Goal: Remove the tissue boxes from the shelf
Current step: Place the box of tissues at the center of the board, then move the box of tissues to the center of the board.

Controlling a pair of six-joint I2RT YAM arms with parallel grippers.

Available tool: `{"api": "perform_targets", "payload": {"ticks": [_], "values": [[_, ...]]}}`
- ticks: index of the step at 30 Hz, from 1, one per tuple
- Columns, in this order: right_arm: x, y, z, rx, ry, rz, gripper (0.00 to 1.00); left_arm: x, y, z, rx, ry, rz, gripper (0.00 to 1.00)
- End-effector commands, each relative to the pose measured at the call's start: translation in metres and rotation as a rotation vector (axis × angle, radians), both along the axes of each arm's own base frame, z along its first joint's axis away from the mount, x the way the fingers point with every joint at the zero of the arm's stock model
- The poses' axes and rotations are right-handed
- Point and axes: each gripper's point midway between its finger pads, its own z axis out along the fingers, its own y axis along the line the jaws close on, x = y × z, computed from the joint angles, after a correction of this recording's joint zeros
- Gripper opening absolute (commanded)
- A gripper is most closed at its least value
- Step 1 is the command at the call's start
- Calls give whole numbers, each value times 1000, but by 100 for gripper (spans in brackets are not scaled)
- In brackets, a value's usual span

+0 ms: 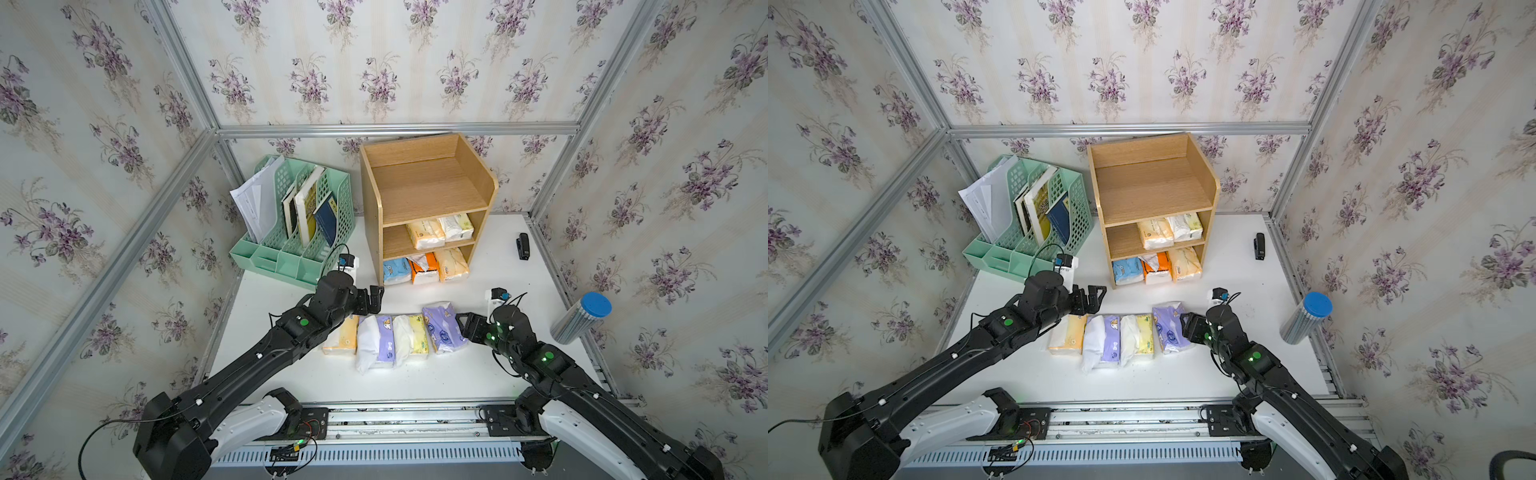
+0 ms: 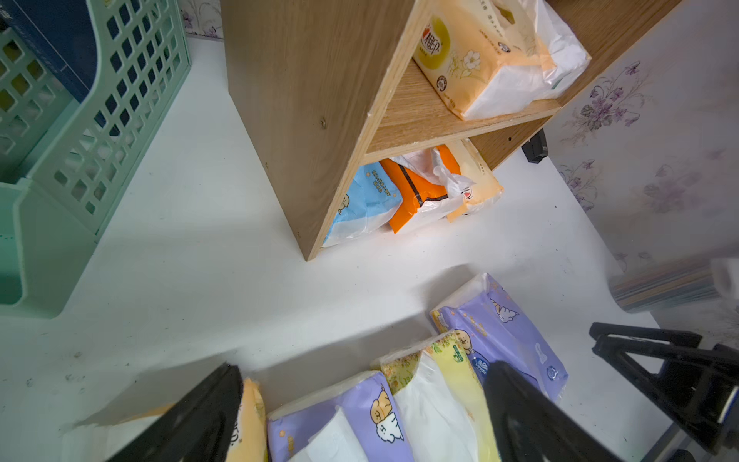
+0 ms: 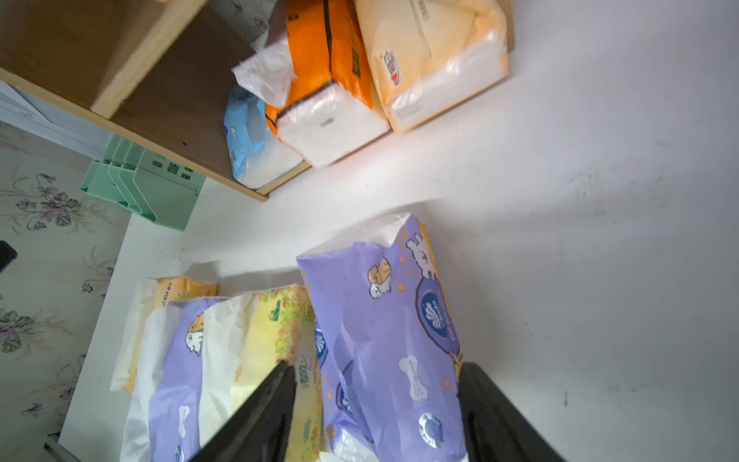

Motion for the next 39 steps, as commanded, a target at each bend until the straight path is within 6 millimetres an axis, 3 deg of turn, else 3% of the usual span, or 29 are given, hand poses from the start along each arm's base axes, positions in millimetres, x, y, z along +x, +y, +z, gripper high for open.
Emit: {"api": "perform_targets", "payload": {"ticks": [1, 6, 10, 14, 19, 23, 34, 39], "values": [[18, -1, 3, -64, -8, -9, 70, 2, 8, 0, 32, -21, 31, 99], [40, 13, -39, -80, 161, 17, 59, 2, 15, -2, 52, -33, 52, 99], [36, 25, -59, -20, 229, 28, 55, -2, 23, 2, 72, -58, 61, 99], [22, 40, -60, 102, 233, 49, 56, -3, 31, 2, 102, -69, 80, 99], [-1, 59, -67, 132, 261, 75, 56, -7, 33, 3, 95, -62, 78, 99], [-6, 70, -59, 162, 244, 92, 58, -16, 28, 5, 68, -36, 40, 99], [-7, 45, -23, 88, 79, 80, 69, -42, 48, 2, 112, 66, 58, 99], [-14, 42, -40, 10, 139, 109, 69, -38, 43, 10, 112, 53, 42, 99]]}}
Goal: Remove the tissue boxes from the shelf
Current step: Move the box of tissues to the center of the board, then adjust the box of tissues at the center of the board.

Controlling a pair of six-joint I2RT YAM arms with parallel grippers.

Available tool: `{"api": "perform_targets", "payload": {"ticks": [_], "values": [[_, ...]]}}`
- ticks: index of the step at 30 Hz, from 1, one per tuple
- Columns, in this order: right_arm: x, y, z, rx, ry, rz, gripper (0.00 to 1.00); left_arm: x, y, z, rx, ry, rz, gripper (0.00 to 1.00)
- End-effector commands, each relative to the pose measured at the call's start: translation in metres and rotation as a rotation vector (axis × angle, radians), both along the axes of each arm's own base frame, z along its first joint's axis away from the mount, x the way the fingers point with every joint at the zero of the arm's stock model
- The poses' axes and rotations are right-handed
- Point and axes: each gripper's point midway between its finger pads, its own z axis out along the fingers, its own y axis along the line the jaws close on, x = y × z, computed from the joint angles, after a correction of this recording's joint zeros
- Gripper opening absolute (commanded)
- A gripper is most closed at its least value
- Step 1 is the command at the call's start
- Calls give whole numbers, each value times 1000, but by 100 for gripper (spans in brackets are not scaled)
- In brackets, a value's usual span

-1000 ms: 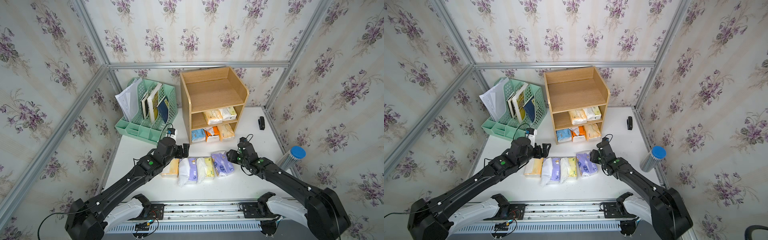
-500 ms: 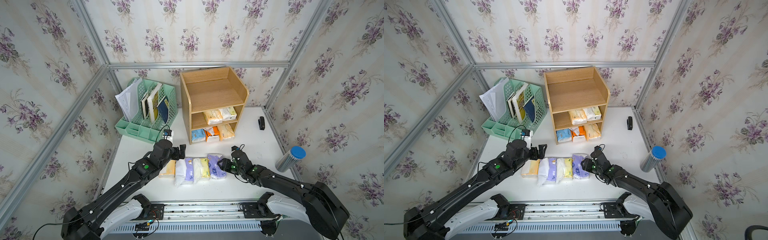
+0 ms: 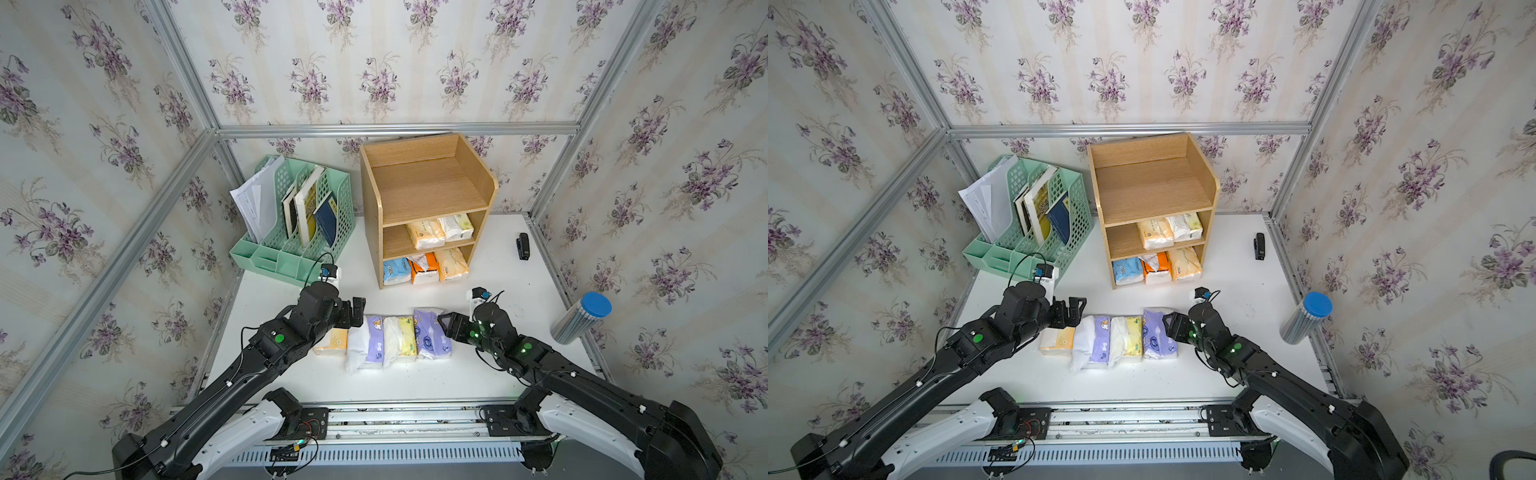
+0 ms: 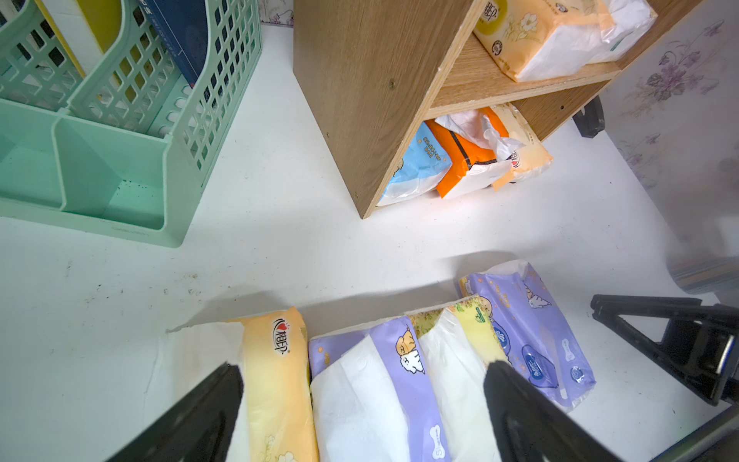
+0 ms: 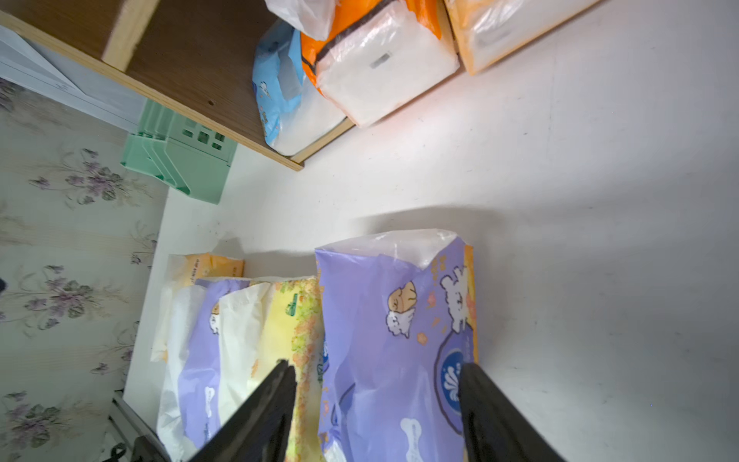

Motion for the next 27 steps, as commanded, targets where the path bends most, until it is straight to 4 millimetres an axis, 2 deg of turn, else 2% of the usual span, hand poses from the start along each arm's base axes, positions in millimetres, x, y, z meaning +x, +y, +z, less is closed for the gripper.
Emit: {"api": "perform_targets", "payload": {"ticks": [1, 5, 9, 13, 17, 21, 27], "values": [[-7, -5, -18, -77, 43, 35, 69, 1, -4, 6, 6, -4, -24, 99], [-18, 7, -37, -8, 79, 92, 67, 7, -12, 23, -6, -54, -62, 99], [-27, 17, -48, 62, 120, 121, 66, 16, -16, 53, -8, -130, -84, 99], [-28, 22, -46, 75, 129, 121, 66, 32, -18, 78, 43, -185, -103, 99], [-25, 19, -34, 74, 112, 83, 65, 54, -20, 81, 49, -171, -94, 99], [-18, 4, -1, 68, 38, 10, 66, 76, -35, 93, 34, -188, -135, 99], [-1, -7, 80, 180, -184, -80, 67, 101, -59, 107, 9, -214, -181, 99]]}}
